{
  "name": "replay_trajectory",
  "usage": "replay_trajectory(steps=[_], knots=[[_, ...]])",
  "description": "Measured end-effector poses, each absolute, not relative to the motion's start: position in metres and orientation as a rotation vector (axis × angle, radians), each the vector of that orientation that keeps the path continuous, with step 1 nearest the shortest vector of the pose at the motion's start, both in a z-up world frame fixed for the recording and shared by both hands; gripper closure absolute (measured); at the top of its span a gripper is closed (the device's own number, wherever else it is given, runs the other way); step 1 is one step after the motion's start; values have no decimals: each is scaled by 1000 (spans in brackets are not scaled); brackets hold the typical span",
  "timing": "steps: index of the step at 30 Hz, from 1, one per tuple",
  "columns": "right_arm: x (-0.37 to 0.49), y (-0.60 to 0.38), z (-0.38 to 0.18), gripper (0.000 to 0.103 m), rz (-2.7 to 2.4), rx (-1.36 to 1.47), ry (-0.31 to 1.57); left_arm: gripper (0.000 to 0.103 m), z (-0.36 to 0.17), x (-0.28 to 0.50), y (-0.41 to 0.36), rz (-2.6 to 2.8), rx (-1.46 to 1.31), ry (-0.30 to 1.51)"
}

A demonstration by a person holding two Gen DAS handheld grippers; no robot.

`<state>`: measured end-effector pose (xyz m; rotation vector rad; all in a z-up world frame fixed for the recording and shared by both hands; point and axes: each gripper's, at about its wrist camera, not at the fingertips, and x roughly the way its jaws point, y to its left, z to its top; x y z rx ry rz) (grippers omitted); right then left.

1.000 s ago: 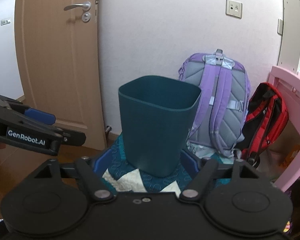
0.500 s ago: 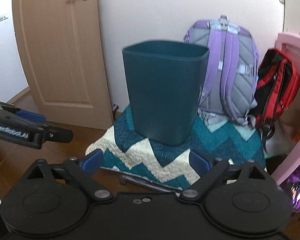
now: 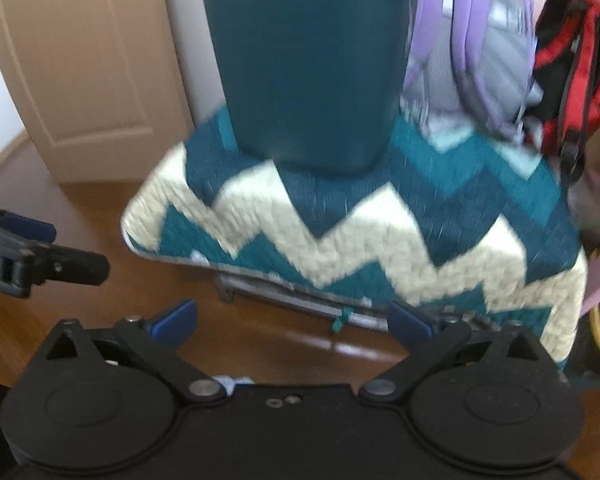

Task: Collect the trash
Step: 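Lower both open tools toward the trash on the floor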

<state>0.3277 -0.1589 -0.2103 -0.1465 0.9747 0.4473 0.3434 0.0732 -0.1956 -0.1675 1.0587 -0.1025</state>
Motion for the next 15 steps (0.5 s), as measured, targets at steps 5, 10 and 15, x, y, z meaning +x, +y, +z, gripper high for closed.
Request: replay_trajectory(steps=[5, 10, 15], knots=[[347, -153, -273, 1, 428, -149, 1089, 0, -254, 368, 78, -112, -142, 1154], [360, -144, -330, 1, 443, -201, 1180, 0, -312, 389, 73, -119, -29, 1244], [367, -131, -395, 5, 489, -307, 1337, 0, -372, 402, 66, -139, 86, 1317]])
